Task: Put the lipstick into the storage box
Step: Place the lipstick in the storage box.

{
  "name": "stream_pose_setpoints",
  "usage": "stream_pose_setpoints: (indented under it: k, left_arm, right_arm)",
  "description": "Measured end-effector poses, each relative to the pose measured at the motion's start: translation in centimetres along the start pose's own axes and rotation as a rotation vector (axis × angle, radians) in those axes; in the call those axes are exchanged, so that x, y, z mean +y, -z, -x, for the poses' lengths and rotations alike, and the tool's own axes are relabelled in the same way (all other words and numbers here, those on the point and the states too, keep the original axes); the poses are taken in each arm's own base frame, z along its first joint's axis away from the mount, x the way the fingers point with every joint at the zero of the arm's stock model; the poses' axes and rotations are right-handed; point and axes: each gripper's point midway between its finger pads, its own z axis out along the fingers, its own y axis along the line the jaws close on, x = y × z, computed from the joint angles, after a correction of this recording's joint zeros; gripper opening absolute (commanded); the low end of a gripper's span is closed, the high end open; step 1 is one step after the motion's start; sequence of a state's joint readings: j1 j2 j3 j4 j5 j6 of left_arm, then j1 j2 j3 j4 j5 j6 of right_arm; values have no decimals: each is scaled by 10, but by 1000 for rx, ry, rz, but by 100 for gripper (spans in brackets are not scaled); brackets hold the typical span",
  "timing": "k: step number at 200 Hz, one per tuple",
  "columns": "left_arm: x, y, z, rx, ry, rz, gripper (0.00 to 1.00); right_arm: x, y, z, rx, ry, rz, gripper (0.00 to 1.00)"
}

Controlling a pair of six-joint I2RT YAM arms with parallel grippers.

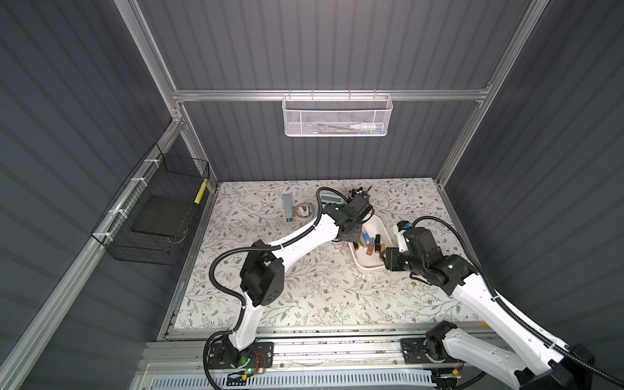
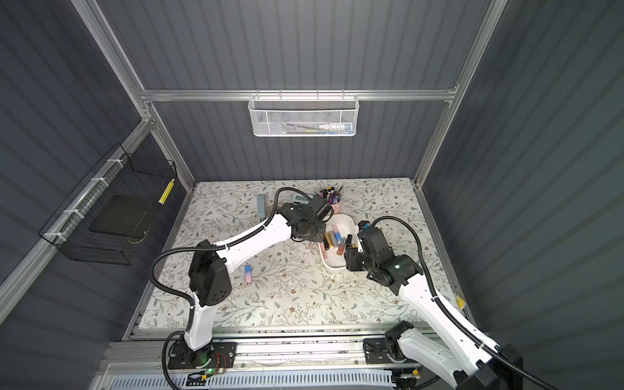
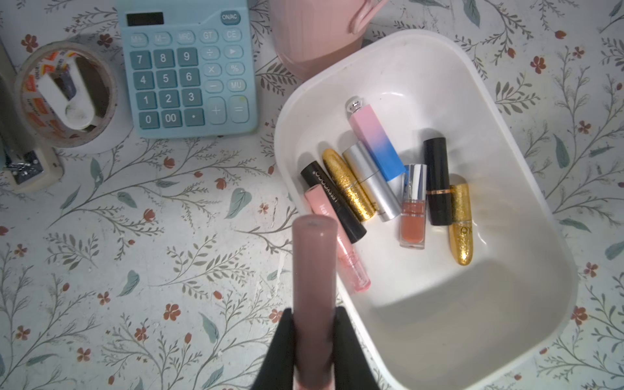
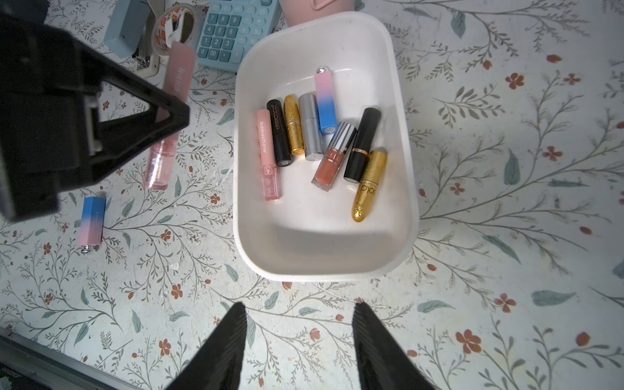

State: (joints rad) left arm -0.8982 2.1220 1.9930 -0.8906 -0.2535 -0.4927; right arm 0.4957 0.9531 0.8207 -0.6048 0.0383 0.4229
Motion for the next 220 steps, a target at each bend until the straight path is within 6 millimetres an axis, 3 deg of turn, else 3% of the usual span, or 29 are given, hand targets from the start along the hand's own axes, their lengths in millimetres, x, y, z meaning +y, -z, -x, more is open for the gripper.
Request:
stream_pose_setpoints:
  k: [38,90,128,160,205,220]
  left_arm:
    - [-20,-33,10,16,-2,-30,0]
    - [-39,-71,8,52,14,-77,0]
    - [-43,-75,8,54,32,-95,0]
    - [-45,-81,4,57,42,-102,10]
    - [-45,-83,4,54,43,-104,10]
    - [-45,-83,4,55,43,-103,16]
  right_arm:
    - [-2,8,4,-30,-4,-4,54]
    - [-3,8,3,-31,-8,-6,54]
    - [-6,4,-3,-13,-8,-15,54]
    - [-7,3,-5,-8,-8,-17,55]
    - [-8,1,-6,-3,-11,-22,55]
    - [-9,1,-6,-4,-12,-22,55]
